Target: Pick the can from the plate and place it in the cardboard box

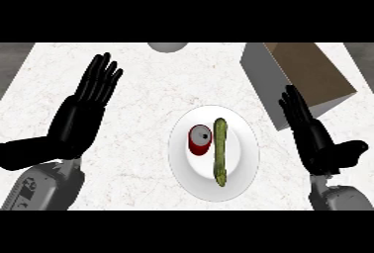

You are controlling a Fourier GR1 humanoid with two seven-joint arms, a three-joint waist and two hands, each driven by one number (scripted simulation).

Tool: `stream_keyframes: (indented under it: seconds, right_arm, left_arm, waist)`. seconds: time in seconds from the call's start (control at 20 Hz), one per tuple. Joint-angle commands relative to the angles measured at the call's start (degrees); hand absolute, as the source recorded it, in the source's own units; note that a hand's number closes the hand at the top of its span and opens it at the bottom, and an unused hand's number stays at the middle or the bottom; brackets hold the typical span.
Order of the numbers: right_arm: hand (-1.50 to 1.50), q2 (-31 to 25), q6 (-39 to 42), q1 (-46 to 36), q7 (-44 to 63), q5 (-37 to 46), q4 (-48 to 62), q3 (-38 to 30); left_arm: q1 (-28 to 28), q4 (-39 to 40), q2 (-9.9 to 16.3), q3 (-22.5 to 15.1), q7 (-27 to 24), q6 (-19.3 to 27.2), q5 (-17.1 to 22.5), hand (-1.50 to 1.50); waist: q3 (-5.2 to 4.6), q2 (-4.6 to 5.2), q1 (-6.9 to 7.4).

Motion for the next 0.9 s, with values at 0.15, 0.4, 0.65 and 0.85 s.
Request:
stream_keyframes:
  seconds: [0.15,0.4,0.65,0.85]
  right_arm:
    - [-1.50,-3.2,-15.2,-3.3,6.2,11.7,-13.6,-4.1]
    - [-1.50,-13.3,-19.7,2.3,19.5,27.7,-17.6,-2.7]
    - [-1.50,-15.2,-17.6,7.8,25.7,44.6,-28.0,8.5]
    - [-1.50,-16.7,-10.4,5.4,35.3,55.7,-32.3,15.0]
  left_arm:
    - [1.9,3.5,9.3,0.4,2.5,-0.3,-9.2,0.00]
    - [6.0,6.2,12.9,-0.6,2.4,-1.3,-12.7,0.00]
    - [4.1,7.7,12.4,-1.0,1.6,-2.1,-14.3,0.00]
    - [4.2,7.7,11.8,-1.3,0.8,-3.2,-14.4,0.00]
  waist:
    - [-0.52,-2.05,-0.98]
    - [-0.78,-2.09,-2.27]
    - [-0.52,-1.40,-1.18]
    - [-0.52,-1.33,-0.09]
